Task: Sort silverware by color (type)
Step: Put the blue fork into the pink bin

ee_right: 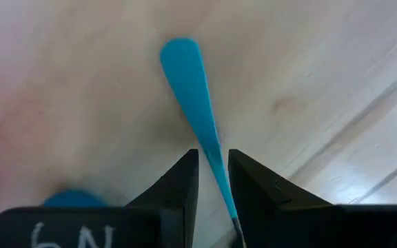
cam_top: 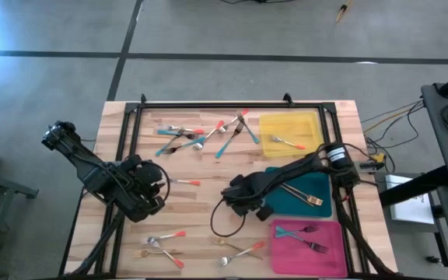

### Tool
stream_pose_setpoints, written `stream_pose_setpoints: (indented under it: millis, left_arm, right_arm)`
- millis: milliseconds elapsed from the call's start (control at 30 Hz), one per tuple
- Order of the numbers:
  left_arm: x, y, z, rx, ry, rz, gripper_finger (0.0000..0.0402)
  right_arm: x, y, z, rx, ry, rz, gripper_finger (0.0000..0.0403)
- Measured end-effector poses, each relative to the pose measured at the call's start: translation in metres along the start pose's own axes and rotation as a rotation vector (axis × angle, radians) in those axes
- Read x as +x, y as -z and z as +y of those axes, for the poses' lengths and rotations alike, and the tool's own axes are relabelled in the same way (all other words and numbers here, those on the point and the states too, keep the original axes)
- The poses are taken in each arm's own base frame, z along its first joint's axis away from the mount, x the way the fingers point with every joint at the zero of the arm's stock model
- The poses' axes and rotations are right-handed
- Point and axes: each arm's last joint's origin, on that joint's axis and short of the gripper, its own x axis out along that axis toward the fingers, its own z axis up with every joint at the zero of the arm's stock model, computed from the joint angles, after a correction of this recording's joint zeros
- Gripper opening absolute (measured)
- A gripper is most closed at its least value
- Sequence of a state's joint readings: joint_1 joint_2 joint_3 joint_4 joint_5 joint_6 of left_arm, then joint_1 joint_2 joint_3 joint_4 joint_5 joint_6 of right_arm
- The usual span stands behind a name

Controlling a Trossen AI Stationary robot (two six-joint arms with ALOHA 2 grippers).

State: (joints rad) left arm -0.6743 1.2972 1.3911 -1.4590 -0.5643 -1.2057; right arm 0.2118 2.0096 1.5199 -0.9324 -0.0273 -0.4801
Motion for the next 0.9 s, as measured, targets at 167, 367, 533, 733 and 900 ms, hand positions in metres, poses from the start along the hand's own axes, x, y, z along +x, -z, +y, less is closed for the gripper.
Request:
stream_pose_setpoints:
  millis: [167,367,533,733,900]
  left_arm:
    - [0.0,0.0,0.0,0.026,0.002,0.004,0.0076]
    - [0.0,0.0,0.0,0.042,0.003,0.005,0.0076]
    - [0.0,0.0,0.0,0.046,0.002,0.004,0.0076]
    - [0.0,0.0,0.0,0.046,0.0,0.001,0.0076]
    - [0.0,0.0,0.0,0.046,0.0,0.001,0.0076]
  right_arm:
    - [0.012,-0.006,-0.002,0.008,-0.022,0.049,0.0073]
    - [0.02,-0.012,-0.003,0.005,-0.034,0.079,0.0068]
    - [0.02,-0.016,-0.005,0.013,-0.029,0.072,0.0037]
    - [0.016,-0.022,-0.007,0.049,-0.014,0.036,0.0013]
    - [0.007,-0.028,-0.01,0.052,0.003,-0.006,0.0011]
